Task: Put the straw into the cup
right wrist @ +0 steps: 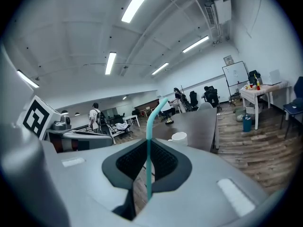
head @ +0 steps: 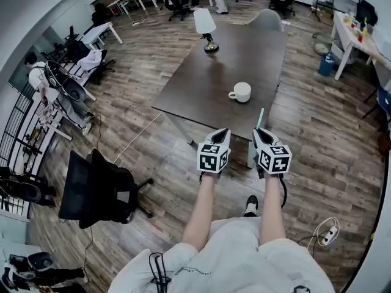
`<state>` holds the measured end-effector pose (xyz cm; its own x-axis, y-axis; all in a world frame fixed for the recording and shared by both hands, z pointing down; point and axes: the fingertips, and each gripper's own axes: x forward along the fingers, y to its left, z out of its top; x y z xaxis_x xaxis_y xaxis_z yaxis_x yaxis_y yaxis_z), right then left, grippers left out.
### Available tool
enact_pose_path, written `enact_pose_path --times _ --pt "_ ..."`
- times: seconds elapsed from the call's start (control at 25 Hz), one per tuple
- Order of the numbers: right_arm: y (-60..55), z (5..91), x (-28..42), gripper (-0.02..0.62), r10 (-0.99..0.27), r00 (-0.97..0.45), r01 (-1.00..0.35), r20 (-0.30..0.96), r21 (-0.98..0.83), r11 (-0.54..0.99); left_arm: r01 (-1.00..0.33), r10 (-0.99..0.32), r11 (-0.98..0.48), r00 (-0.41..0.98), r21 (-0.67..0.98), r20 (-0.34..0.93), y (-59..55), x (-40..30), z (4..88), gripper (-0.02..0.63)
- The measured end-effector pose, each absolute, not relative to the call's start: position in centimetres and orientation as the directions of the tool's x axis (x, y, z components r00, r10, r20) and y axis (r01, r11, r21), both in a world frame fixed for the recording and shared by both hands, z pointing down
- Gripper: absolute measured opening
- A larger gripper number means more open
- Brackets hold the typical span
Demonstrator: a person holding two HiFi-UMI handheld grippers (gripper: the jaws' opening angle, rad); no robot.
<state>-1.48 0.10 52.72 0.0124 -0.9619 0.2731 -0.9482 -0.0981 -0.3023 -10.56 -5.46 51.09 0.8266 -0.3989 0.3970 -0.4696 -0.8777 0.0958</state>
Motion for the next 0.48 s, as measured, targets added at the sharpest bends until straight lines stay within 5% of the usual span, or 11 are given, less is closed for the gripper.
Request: enact_pose_path --times 0.48 --pt "-0.3 54.9 7.0 0.048 -0.944 -0.042 -0.956 0.328 -0.288 -0.057 -0.501 -0.416 -0.853 0.822 0.146 0.390 -6.4 -2.5 53.1 0.000"
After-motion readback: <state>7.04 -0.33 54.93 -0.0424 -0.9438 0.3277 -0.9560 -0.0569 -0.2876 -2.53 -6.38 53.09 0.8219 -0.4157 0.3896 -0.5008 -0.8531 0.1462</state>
